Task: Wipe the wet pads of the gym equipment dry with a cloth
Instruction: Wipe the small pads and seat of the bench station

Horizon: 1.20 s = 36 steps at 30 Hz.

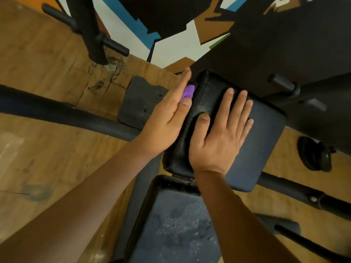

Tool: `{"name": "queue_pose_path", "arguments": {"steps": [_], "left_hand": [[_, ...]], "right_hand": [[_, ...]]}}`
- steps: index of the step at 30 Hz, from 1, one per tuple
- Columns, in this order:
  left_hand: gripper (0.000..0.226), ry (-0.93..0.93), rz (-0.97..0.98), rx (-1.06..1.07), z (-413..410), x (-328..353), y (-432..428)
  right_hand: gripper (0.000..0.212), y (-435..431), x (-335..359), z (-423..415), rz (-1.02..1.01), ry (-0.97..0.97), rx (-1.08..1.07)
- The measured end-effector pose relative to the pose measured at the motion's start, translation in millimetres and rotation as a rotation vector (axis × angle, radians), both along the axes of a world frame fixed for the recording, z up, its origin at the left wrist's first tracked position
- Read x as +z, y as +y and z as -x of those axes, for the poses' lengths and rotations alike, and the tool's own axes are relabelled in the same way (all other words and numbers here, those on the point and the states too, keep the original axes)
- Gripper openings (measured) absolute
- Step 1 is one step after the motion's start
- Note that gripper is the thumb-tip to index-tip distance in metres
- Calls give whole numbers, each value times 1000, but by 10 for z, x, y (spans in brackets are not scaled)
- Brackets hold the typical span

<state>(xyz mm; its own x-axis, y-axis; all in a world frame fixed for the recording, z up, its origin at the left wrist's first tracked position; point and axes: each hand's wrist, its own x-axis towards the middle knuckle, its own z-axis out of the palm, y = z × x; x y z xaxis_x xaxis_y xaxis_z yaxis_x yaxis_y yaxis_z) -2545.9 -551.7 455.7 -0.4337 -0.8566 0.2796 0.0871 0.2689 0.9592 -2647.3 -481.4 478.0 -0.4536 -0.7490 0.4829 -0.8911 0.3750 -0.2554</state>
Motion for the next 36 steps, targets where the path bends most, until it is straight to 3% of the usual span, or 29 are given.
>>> {"name": "queue_pose_path", "arguments": {"steps": [7,12,20,28,36], "left_hand": [[53,12,0,-11,74,98,-164],[54,-24,111,-22,151,212,-373],[53,-29,71,-8,-71,-70,191],[54,-31,111,-52,124,179,-339],[56,-45,-86,-102,-333,-202,594]], "right_hand": [[67,-15,-20,-5,-1,6,-9],[67,-14,-26,-2,-11,9,-11],[67,-20,-18,-13,-19,15,-26],[67,-20,-28,2,-18,16,-32],[68,-10,-9,-10,-29,13,-39]]}}
